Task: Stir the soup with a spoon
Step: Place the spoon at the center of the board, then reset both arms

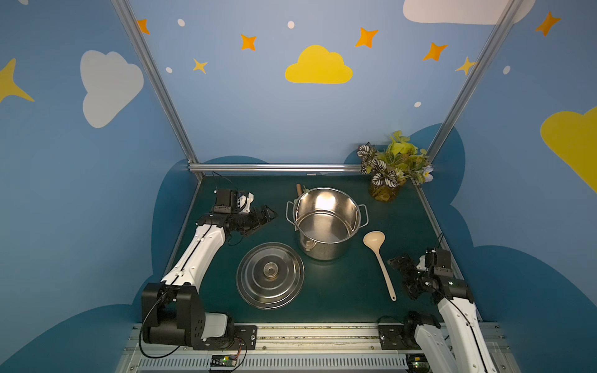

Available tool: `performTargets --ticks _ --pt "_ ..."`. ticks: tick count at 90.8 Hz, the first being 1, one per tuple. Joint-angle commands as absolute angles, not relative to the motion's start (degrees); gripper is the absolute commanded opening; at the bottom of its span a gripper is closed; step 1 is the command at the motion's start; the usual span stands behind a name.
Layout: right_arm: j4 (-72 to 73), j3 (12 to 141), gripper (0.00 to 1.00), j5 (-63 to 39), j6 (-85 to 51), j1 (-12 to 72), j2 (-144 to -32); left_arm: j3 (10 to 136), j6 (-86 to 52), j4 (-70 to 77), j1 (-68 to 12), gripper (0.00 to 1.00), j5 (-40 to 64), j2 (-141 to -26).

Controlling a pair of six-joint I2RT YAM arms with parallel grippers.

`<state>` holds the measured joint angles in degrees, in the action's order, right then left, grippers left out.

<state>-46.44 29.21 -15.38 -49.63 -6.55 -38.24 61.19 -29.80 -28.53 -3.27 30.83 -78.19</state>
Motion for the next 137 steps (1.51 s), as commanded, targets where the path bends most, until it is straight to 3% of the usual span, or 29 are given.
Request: performTargets --ticks 1,17,41,63,74,91,107,117,124,137 --pt "-48.99 29.25 0.98 -12.23 -49.55 -6.32 -37.66 60.31 -28.66 -27.88 -2.98 1.0 29.7 -77.51" --pt "-50.07 31.51 0.98 -6.89 -50.25 -5.18 -36.18 60.11 -27.66 -27.1 -2.9 1.0 27.71 -77.43" --pt "-38.74 37.63 0.98 12.58 -43.87 1.01 -38.82 56.76 -20.31 -20.94 -2.99 1.0 17.63 -75.97" --pt "-11.24 34.21 0.98 26.65 -26.75 6.63 -50.57 37.5 -8.2 10.05 -2.99 1.0 6.56 -69.8" --pt "3.96 29.72 0.98 28.42 -18.93 8.97 -57.75 31.71 -2.92 20.1 -2.9 1.0 2.96 -70.21" --pt "15.64 28.09 0.98 31.93 -11.43 10.06 -66.75 28.28 0.48 24.61 -2.9 1.0 -1.3 -73.8" --pt "30.43 23.65 0.98 31.21 -6.22 9.55 -73.8 23.46 2.24 40.34 -2.71 1.0 -1.47 -81.04" --pt "34.51 23.09 0.98 25.89 -1.46 7.14 -76.18 23.45 3.81 44.41 -2.69 1.0 1.14 -85.85" --pt "42.73 21.23 0.98 23.45 -3.53 5.79 -80.62 20.51 4.94 56.08 -2.71 1.0 3.89 -90.72" --pt "45.08 22.81 0.98 18.96 -4.29 3.53 -85.73 21.8 4.81 51.1 -2.67 1.0 3.85 -89.41"
